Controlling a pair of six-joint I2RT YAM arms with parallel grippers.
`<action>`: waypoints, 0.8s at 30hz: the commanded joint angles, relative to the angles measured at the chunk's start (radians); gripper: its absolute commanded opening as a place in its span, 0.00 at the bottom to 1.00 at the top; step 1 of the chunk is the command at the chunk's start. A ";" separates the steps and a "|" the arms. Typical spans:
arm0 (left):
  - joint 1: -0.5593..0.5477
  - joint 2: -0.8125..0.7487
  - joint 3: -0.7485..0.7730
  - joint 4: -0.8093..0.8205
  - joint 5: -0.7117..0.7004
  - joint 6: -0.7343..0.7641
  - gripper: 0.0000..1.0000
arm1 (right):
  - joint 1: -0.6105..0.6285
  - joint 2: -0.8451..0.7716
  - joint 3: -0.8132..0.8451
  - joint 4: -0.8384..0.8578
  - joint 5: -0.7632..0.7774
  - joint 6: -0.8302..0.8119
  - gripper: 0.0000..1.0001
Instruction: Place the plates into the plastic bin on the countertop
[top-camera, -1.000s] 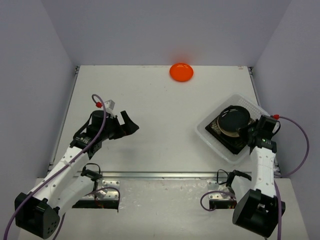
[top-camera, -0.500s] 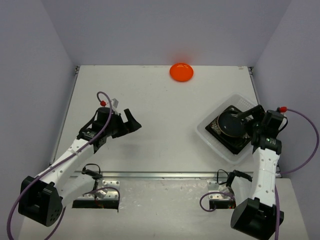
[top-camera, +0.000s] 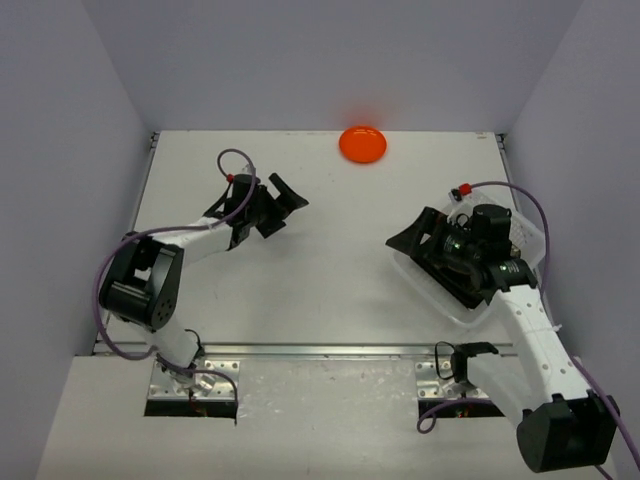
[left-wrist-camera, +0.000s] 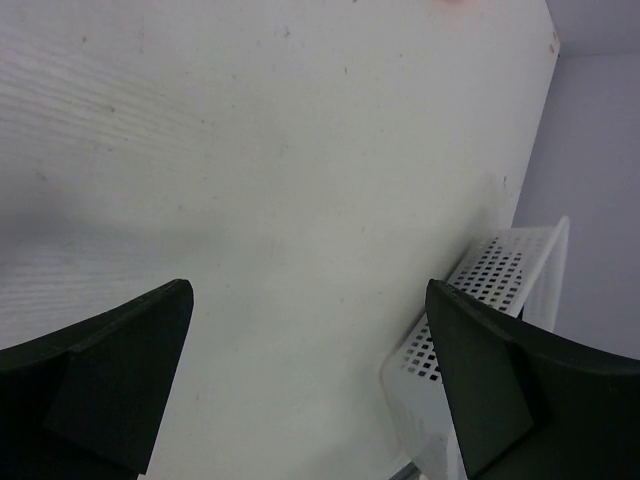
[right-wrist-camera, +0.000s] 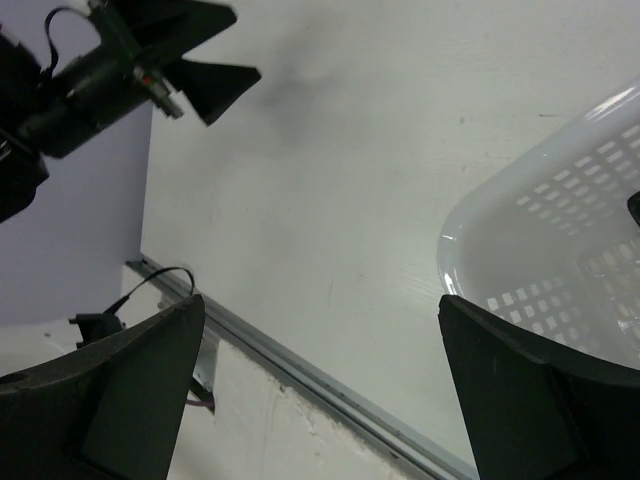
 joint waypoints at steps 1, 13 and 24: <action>-0.010 0.137 0.127 0.181 0.009 -0.121 1.00 | 0.054 0.009 0.046 0.059 -0.025 -0.034 0.99; -0.040 0.977 1.028 0.111 -0.071 -0.270 1.00 | 0.073 -0.282 -0.250 0.226 0.035 0.188 0.99; -0.151 1.384 1.606 0.060 -0.419 -0.428 0.98 | 0.075 -0.457 -0.268 0.069 -0.022 0.203 0.99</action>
